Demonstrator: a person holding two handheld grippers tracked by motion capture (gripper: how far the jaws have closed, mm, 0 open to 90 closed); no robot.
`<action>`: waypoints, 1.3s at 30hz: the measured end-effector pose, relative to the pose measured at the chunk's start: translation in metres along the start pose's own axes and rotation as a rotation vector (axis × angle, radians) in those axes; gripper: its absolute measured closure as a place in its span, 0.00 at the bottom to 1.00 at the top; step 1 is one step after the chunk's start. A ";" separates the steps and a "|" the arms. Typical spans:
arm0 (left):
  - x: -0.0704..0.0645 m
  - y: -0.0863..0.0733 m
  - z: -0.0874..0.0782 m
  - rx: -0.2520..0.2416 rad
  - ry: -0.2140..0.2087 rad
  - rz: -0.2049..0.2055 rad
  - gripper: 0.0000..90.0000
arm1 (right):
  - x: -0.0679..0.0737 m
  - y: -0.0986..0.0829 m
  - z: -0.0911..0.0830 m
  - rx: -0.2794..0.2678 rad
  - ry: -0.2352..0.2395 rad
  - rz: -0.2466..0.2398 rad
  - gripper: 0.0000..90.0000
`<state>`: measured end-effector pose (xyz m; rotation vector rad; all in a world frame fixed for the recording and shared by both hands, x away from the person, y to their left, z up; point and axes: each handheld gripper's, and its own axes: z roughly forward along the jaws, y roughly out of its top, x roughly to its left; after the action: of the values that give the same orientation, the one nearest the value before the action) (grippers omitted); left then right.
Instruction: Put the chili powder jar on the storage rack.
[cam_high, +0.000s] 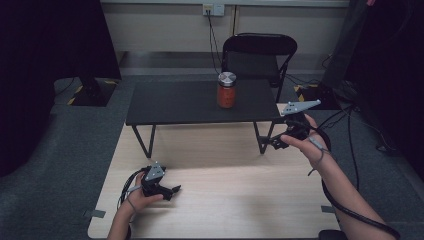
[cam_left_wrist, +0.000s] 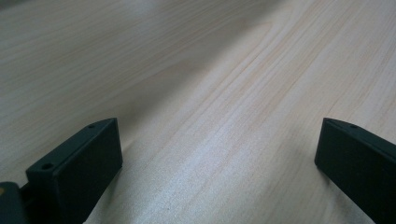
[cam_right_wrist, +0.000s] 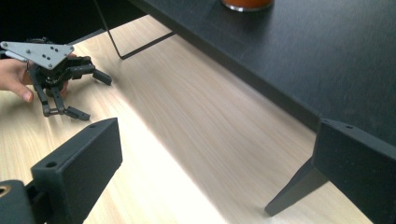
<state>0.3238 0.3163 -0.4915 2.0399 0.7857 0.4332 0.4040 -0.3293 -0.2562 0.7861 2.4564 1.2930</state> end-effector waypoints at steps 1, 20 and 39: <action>0.000 0.000 0.000 -0.001 0.000 -0.001 0.00 | 0.000 -0.003 0.000 -0.001 0.003 0.003 0.01; 0.000 0.000 0.000 0.000 0.000 0.003 0.00 | 0.010 -0.069 0.000 0.029 0.007 0.042 0.01; -0.003 0.000 0.000 0.000 0.010 -0.011 0.00 | 0.032 -0.113 -0.012 0.047 -0.024 0.035 0.01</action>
<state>0.3221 0.3140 -0.4915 2.0340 0.8023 0.4374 0.3337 -0.3716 -0.3413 0.8555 2.4727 1.2347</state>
